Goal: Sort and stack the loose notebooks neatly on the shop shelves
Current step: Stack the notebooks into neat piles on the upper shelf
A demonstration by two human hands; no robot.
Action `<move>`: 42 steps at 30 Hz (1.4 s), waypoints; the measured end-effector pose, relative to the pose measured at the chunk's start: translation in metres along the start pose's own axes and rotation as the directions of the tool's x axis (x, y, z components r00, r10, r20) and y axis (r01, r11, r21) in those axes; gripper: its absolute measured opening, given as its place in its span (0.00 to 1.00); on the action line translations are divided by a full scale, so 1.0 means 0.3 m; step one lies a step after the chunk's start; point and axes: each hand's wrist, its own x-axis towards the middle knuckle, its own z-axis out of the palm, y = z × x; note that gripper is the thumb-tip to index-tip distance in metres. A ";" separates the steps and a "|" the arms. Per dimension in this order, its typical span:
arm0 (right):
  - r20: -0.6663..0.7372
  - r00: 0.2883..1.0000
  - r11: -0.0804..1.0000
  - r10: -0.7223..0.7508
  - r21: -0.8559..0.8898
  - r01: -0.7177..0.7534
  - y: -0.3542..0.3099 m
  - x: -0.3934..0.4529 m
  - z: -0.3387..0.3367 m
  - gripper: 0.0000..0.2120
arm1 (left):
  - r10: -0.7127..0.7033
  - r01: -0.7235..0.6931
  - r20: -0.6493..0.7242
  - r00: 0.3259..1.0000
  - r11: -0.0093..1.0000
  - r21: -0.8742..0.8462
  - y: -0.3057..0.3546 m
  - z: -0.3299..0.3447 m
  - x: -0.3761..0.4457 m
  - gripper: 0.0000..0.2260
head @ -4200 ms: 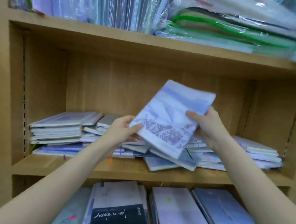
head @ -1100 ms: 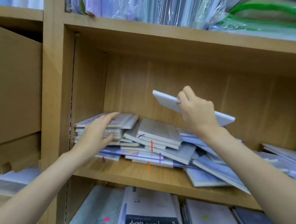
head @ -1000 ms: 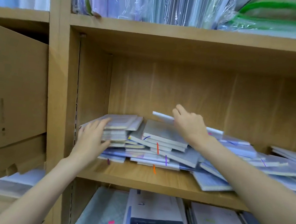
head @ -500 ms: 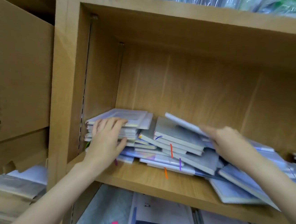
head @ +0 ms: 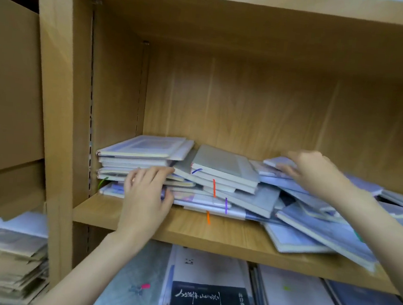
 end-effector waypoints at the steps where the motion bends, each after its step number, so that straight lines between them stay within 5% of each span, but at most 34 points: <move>1: 0.002 0.994 0.989 -0.109 0.103 0.108 -0.058 0.011 0.003 0.18 | -0.039 0.039 0.028 0.999 0.999 -0.002 0.006 0.006 -0.011 0.18; 3: 0.120 0.967 0.968 -0.225 0.142 0.208 -0.162 0.028 0.043 0.27 | -0.145 0.148 0.110 0.983 0.989 -0.023 0.020 0.010 -0.014 0.19; 5: 0.192 0.969 0.988 -0.154 0.061 0.145 -0.202 0.041 0.107 0.29 | -0.191 0.197 0.161 0.968 0.980 -0.023 0.026 0.004 -0.002 0.23; 9: 0.092 0.994 0.989 -0.061 0.140 0.048 -0.227 0.023 0.160 0.24 | -0.101 0.105 0.136 0.986 0.994 -0.026 0.013 -0.010 0.036 0.21; 19: -0.123 0.981 0.923 -0.152 0.336 0.185 -0.264 0.021 0.158 0.22 | -0.246 0.283 0.170 0.954 0.927 -0.247 0.016 0.001 0.053 0.21; 23: -0.074 0.976 0.934 -0.205 0.283 0.218 -0.259 0.032 0.162 0.25 | -0.240 0.283 0.184 0.953 0.922 -0.265 0.018 -0.004 0.051 0.21; 29: -0.036 0.988 0.971 -0.153 0.182 0.157 -0.156 0.055 0.159 0.23 | -0.064 0.103 0.177 0.982 0.970 -0.221 0.030 0.021 0.045 0.19; 34: -0.039 0.989 0.967 -0.142 0.208 0.147 -0.139 0.012 0.132 0.24 | -0.166 0.188 0.101 0.981 0.938 -0.292 0.015 0.018 -0.014 0.17; 38: 0.003 0.996 0.977 -0.091 0.193 0.089 -0.099 -0.109 0.119 0.29 | 0.171 -0.171 -0.015 0.985 0.985 -0.036 0.012 0.017 -0.029 0.19; 42: 0.061 0.997 0.997 -0.057 -0.041 0.060 -0.134 -0.150 0.185 0.26 | 0.404 -0.413 0.088 0.910 0.903 0.123 0.056 0.074 0.092 0.24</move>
